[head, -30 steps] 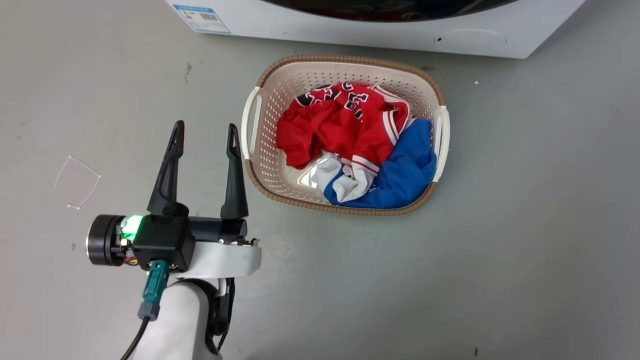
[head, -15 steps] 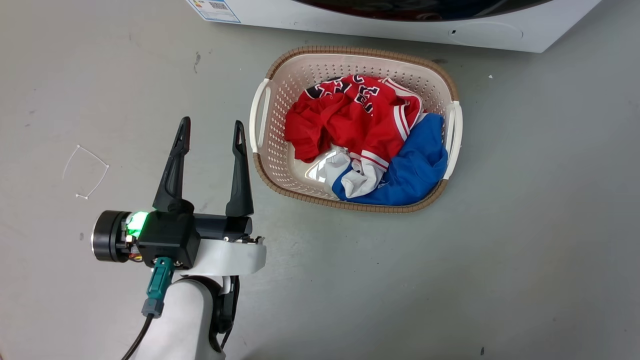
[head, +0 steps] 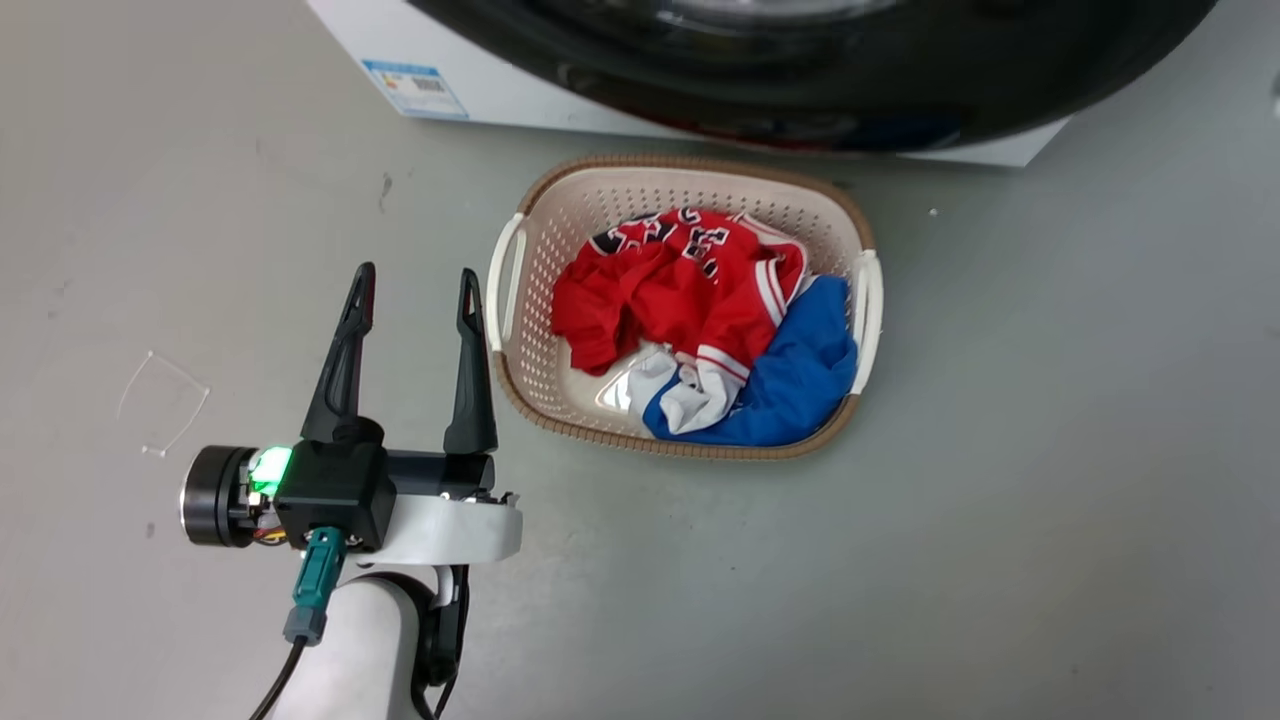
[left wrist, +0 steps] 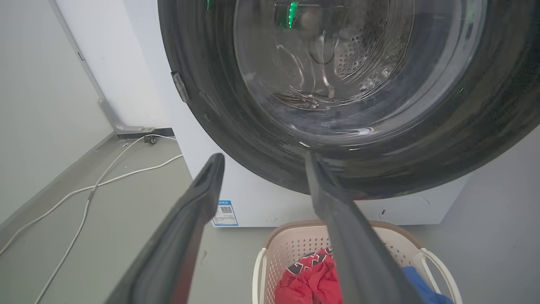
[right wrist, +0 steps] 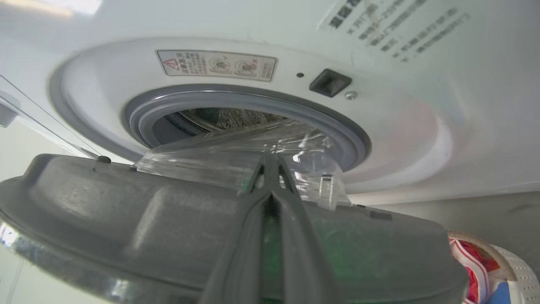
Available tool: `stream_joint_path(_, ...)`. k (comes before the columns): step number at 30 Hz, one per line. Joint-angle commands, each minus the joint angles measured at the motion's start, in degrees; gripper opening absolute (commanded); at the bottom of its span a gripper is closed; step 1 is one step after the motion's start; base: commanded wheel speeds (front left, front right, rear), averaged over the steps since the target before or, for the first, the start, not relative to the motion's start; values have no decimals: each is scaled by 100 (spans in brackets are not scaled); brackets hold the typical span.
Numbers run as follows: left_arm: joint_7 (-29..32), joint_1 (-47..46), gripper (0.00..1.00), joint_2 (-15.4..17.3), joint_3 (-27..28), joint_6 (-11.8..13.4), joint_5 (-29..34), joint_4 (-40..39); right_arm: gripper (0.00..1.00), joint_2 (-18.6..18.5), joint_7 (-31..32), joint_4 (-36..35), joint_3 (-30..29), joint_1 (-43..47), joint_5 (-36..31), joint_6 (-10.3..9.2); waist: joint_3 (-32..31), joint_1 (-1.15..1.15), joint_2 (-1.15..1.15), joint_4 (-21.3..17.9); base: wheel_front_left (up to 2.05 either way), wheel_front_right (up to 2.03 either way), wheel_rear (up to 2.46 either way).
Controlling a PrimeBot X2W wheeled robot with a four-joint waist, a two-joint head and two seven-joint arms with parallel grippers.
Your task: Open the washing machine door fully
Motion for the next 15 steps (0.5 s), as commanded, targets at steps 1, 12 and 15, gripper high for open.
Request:
stream_joint_path(1,-14,100,100,-3,33,-13,35,13,0,314,139,-134,182,114,30,30,-122,0,0,-81,0,0,0)
stream_joint_path(12,-14,365,100,46,123,-80,91,82,0,472,301,-471,403,1063,184,24,-653,0,0,-279,0,0,0)
stream_joint_path(15,-14,463,100,46,133,-67,99,87,0,502,309,-599,415,1331,247,24,-806,0,0,-330,0,0,0)
